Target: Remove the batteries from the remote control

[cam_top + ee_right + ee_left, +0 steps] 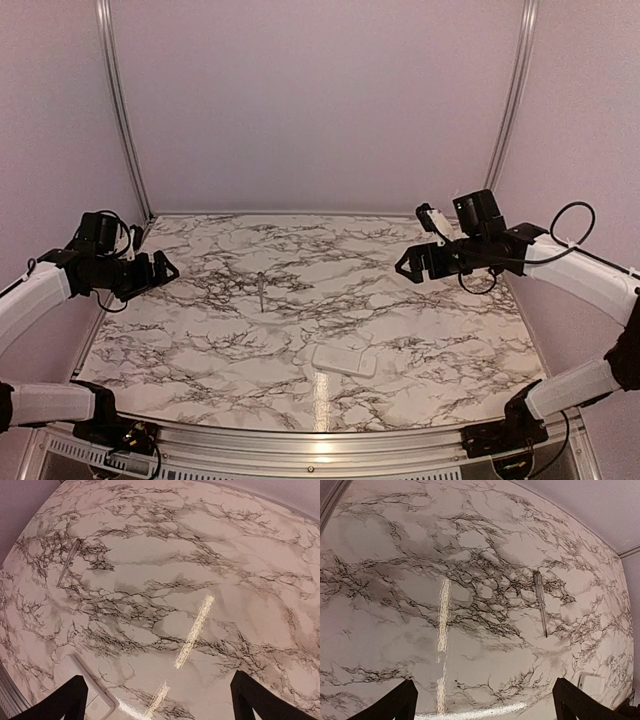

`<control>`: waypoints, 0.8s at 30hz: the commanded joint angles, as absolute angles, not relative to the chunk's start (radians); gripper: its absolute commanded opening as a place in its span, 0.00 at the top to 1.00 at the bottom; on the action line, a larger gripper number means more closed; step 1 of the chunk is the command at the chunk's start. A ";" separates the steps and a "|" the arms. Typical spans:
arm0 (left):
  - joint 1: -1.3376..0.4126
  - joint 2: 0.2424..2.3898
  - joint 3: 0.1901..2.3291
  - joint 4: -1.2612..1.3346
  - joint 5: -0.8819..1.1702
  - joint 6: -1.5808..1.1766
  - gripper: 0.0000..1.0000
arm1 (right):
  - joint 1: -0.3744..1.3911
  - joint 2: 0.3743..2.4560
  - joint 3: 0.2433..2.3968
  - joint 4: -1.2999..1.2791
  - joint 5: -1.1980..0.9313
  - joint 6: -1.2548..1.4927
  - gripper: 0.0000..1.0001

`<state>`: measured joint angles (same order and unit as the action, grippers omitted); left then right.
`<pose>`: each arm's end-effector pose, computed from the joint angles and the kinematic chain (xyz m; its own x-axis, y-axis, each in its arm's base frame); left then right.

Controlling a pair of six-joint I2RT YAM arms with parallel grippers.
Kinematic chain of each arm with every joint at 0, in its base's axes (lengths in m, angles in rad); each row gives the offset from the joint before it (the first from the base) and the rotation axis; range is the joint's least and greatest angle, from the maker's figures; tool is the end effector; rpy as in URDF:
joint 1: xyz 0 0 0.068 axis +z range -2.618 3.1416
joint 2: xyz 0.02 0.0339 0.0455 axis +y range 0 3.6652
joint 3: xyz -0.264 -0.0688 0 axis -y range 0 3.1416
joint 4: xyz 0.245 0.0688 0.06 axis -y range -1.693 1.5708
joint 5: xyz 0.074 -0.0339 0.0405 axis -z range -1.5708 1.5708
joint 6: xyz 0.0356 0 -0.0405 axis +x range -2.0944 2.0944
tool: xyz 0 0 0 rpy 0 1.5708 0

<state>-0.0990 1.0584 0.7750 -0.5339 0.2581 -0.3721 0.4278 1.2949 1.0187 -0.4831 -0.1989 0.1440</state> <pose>0.2148 -0.0305 0.2536 -0.7740 -0.2764 -0.5697 -0.0129 0.9064 -0.4222 0.2511 0.1222 0.2835 -0.6970 -0.1632 -0.6983 -0.4416 0.8649 0.2387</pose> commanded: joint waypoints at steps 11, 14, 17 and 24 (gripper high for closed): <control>-0.243 1.054 0.732 -0.468 0.260 -0.361 0.01 | 0.773 1.363 0.969 -0.443 -0.162 -0.027 0.02; -0.264 1.045 0.733 -0.476 0.244 -0.363 0.01 | 0.833 1.370 0.959 -0.424 -0.182 -0.080 0.02; -0.279 1.034 0.736 -0.486 0.238 -0.362 0.01 | 0.873 1.382 0.947 -0.428 -0.205 -0.120 0.02; -0.281 1.016 0.740 -0.495 0.241 -0.361 0.01 | 0.889 1.438 0.961 -0.541 -0.249 -0.176 0.01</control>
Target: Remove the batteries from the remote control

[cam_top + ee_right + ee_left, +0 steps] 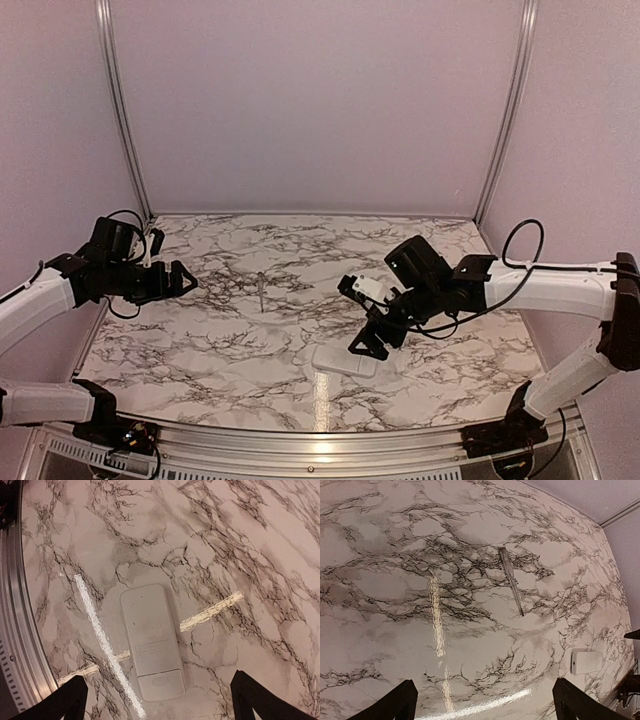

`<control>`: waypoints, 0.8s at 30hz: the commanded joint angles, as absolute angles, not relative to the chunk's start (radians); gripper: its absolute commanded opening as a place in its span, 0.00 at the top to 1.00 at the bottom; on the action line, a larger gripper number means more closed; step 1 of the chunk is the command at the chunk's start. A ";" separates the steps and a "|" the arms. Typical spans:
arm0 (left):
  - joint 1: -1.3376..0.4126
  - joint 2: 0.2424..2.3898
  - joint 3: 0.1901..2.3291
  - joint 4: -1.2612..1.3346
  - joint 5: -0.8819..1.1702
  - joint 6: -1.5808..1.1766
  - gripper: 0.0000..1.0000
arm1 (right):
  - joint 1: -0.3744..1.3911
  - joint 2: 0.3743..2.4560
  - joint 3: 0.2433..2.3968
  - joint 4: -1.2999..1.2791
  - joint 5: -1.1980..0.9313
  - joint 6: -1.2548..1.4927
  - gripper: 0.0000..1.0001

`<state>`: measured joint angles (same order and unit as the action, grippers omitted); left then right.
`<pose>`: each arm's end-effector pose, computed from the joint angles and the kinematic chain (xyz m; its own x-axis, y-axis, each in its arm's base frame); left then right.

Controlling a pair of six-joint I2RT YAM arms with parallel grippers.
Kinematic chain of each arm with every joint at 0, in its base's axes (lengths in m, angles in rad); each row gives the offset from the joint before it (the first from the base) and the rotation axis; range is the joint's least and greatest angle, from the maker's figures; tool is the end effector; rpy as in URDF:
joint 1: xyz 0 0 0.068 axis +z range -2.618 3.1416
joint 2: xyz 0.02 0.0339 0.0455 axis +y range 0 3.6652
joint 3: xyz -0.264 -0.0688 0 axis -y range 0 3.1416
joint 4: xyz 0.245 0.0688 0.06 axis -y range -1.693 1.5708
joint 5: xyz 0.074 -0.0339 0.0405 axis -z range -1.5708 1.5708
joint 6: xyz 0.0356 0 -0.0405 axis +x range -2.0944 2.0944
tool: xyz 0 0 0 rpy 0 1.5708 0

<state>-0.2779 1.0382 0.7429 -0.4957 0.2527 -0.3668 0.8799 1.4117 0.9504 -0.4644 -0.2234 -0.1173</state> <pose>0.2034 -0.0673 0.2499 -0.7942 -0.1345 -0.5926 0.1605 0.8941 -0.4181 0.1785 0.2282 0.2320 -0.4078 -0.6723 -0.6179 -0.8903 0.4431 0.1054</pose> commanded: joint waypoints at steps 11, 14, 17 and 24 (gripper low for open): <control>-0.282 0.984 0.772 -0.551 0.151 -0.380 0.01 | 0.888 1.454 0.965 -0.639 -0.182 -0.353 0.02; -0.282 0.965 0.788 -0.596 0.117 -0.381 0.01 | 0.888 1.462 0.961 -0.608 -0.172 -0.397 0.02; -0.282 0.931 0.778 -0.601 0.106 -0.389 0.01 | 0.888 1.493 0.961 -0.585 -0.166 -0.425 0.02; -0.282 0.916 0.768 -0.592 0.078 -0.395 0.01 | 0.888 1.540 0.963 -0.531 -0.155 -0.413 0.02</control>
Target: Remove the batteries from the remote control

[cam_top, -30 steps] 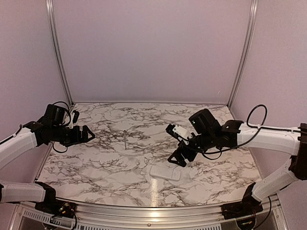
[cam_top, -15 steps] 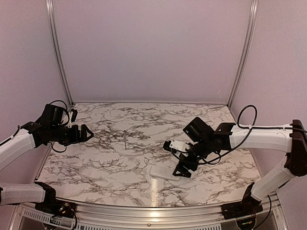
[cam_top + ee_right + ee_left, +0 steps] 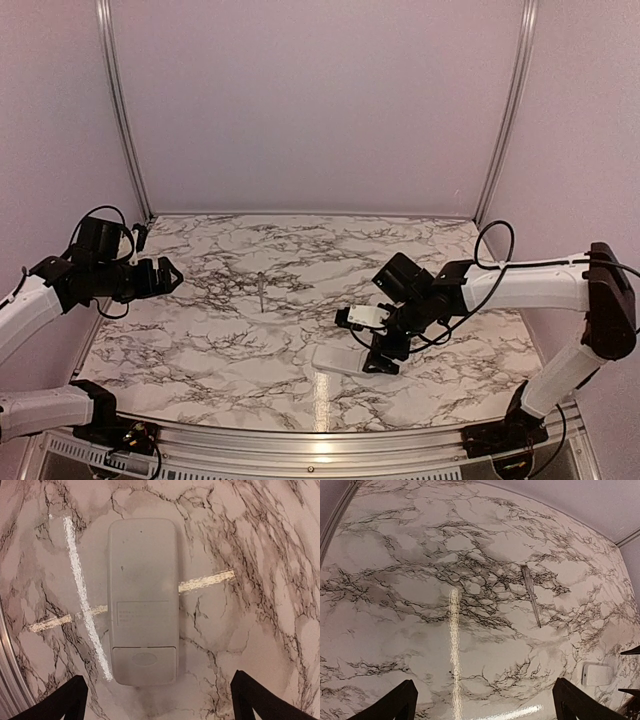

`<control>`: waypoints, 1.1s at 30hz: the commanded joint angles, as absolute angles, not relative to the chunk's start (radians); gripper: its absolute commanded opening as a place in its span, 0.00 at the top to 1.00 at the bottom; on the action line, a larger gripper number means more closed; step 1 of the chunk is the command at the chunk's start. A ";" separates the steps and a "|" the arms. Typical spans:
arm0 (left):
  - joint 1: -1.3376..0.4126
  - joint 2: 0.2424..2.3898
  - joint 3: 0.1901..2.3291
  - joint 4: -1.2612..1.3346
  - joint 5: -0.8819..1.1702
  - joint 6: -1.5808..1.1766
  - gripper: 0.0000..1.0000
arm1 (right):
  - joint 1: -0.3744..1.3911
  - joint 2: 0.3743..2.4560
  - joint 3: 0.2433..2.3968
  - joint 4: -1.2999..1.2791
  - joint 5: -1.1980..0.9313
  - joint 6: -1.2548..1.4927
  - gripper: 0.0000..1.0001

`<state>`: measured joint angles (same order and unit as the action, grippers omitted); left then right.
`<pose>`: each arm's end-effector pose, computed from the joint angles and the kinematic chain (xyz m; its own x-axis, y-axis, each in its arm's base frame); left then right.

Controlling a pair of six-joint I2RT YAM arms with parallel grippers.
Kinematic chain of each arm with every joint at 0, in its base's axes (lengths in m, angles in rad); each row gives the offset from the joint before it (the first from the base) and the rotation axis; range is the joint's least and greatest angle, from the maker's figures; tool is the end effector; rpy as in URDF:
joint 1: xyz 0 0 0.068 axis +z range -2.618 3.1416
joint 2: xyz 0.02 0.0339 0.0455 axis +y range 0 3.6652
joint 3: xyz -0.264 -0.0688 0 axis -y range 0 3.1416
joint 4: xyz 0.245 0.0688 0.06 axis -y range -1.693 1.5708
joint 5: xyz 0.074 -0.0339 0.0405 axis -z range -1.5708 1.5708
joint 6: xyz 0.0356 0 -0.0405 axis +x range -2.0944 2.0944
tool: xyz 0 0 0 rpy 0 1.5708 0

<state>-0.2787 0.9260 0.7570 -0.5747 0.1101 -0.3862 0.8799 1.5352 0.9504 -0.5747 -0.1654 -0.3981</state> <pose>0.1849 -0.0570 0.2684 -0.7352 -0.1790 -0.6537 0.0801 0.9348 -0.3461 0.1813 0.2285 0.1921 -0.2275 -0.8752 -0.4270 -0.9658 0.2588 -0.0159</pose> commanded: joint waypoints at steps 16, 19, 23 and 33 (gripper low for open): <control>-0.282 0.896 0.748 -0.550 0.085 -0.389 0.01 | 0.888 1.577 0.893 -0.469 -0.164 -0.381 0.01; -0.282 0.894 0.747 -0.548 0.092 -0.388 0.01 | 0.888 1.598 0.909 -0.476 -0.161 -0.379 0.02; -0.282 0.892 0.747 -0.548 0.095 -0.387 0.01 | 0.888 1.619 0.921 -0.461 -0.176 -0.387 0.02; -0.281 0.886 0.744 -0.544 0.100 -0.385 0.01 | 0.888 1.677 0.953 -0.436 -0.224 -0.400 0.04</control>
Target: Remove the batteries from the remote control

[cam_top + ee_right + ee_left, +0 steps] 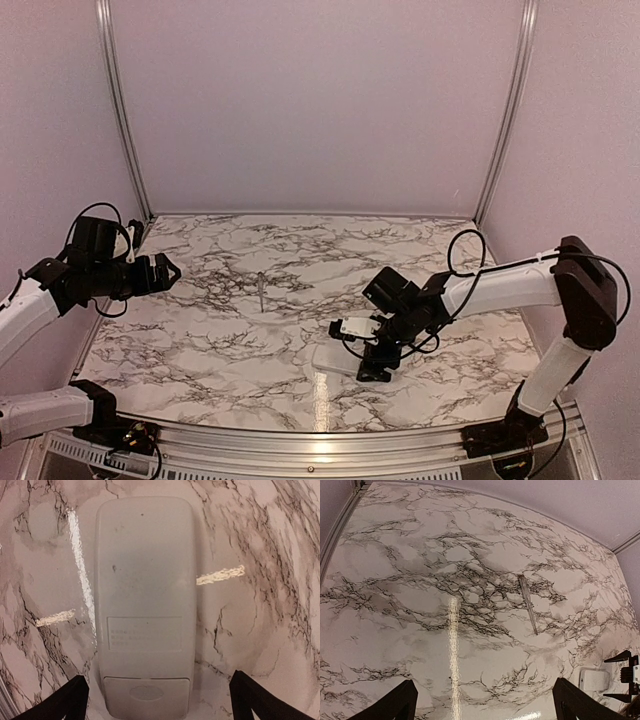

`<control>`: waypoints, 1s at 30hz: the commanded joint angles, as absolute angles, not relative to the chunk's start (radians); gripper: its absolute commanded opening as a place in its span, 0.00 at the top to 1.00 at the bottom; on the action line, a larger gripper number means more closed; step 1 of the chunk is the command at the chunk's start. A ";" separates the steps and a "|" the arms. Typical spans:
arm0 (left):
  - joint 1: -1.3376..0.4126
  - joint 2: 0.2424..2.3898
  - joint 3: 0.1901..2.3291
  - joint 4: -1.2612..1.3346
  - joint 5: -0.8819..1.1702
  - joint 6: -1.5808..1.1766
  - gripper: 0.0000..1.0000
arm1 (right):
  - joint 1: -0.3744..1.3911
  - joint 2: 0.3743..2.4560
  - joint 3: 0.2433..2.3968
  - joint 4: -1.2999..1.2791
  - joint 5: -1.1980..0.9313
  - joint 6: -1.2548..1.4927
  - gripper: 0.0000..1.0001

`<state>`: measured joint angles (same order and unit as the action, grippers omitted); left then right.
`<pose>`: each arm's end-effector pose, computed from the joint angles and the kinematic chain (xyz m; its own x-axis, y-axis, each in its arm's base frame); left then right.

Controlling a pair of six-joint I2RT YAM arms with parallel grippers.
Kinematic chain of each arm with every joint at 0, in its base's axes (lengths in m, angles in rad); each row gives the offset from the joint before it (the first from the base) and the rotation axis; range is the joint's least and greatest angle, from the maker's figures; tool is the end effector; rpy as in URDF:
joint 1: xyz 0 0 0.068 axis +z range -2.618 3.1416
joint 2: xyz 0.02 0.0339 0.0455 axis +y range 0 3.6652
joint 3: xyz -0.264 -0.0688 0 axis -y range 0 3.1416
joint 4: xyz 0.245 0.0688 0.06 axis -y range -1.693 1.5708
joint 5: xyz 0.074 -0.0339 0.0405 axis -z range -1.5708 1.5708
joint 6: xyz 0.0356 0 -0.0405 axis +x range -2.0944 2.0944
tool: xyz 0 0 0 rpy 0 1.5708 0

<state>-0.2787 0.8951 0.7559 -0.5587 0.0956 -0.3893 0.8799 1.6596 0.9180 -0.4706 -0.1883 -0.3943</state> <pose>0.1814 -0.0555 0.2746 -0.7022 -0.1920 -0.6856 0.0839 0.9339 -0.3476 0.1878 0.2376 0.1532 -0.2440 -0.8873 -0.3914 -0.9668 0.2540 0.0270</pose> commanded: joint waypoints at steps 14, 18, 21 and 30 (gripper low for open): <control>-0.282 0.887 0.744 -0.543 0.098 -0.387 0.01 | 0.888 1.711 0.920 -0.406 -0.251 -0.406 0.13; -0.281 0.888 0.743 -0.542 0.098 -0.387 0.01 | 0.888 1.707 0.910 -0.405 -0.245 -0.409 0.17; -0.282 0.887 0.743 -0.543 0.097 -0.387 0.01 | 0.888 1.700 0.904 -0.403 -0.229 -0.411 0.22; -0.282 0.889 0.743 -0.543 0.093 -0.387 0.01 | 0.888 1.674 0.875 -0.380 -0.206 -0.413 0.34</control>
